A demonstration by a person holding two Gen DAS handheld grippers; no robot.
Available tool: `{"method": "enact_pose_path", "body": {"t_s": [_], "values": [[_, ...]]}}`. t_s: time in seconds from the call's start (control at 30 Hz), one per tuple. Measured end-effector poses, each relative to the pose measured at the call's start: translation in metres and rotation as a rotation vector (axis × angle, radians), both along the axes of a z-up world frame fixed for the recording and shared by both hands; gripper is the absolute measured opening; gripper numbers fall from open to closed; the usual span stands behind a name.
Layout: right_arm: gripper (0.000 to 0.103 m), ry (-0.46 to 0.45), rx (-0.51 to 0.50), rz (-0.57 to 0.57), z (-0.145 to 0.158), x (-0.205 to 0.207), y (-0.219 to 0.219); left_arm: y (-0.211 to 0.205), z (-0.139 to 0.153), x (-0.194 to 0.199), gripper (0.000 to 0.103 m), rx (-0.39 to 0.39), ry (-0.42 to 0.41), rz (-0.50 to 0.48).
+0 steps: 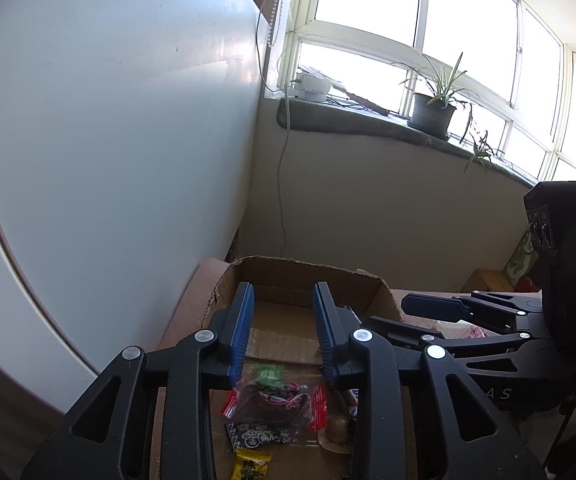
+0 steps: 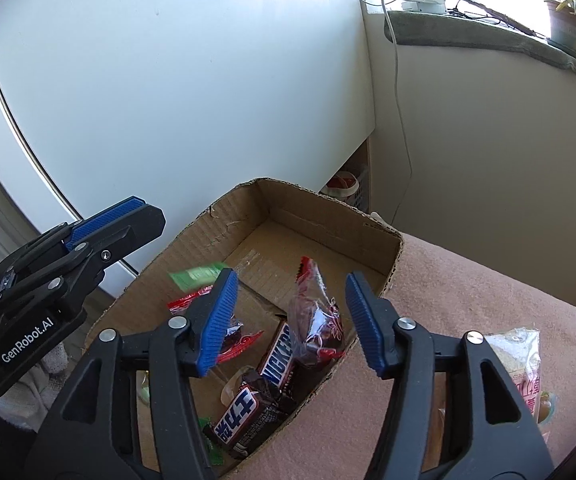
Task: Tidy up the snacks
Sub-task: 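Open both grippers to drop the pastry and green candy into the box, then move both grippers back toward the bread loaf bag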
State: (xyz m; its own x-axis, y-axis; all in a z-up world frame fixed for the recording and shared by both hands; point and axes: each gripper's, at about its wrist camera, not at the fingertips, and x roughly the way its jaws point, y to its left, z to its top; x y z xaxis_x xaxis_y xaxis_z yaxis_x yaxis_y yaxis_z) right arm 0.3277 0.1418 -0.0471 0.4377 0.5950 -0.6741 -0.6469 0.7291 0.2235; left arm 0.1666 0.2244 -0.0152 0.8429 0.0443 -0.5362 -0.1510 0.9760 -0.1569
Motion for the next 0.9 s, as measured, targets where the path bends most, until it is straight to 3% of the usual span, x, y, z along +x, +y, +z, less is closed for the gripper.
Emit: {"method": "enact_pose_path", "body": {"t_s": [0.27, 0.33, 0.53, 0.9], "values": [[0.077, -0.027, -0.017, -0.022, 0.006, -0.003, -0.008, 0.001, 0.003, -0.006, 0.046, 0.008, -0.012, 0.02], [0.083, -0.032, -0.023, -0.028, 0.007, -0.004, -0.011, 0.001, 0.004, -0.006, 0.064, 0.021, -0.012, 0.035], [0.085, -0.038, -0.037, -0.056, 0.009, -0.004, -0.02, -0.004, 0.006, -0.007, 0.077, 0.044, -0.014, 0.057], [0.092, -0.042, -0.025, -0.096, 0.014, -0.007, -0.047, -0.023, 0.008, -0.006, 0.081, 0.101, -0.003, 0.065]]}}
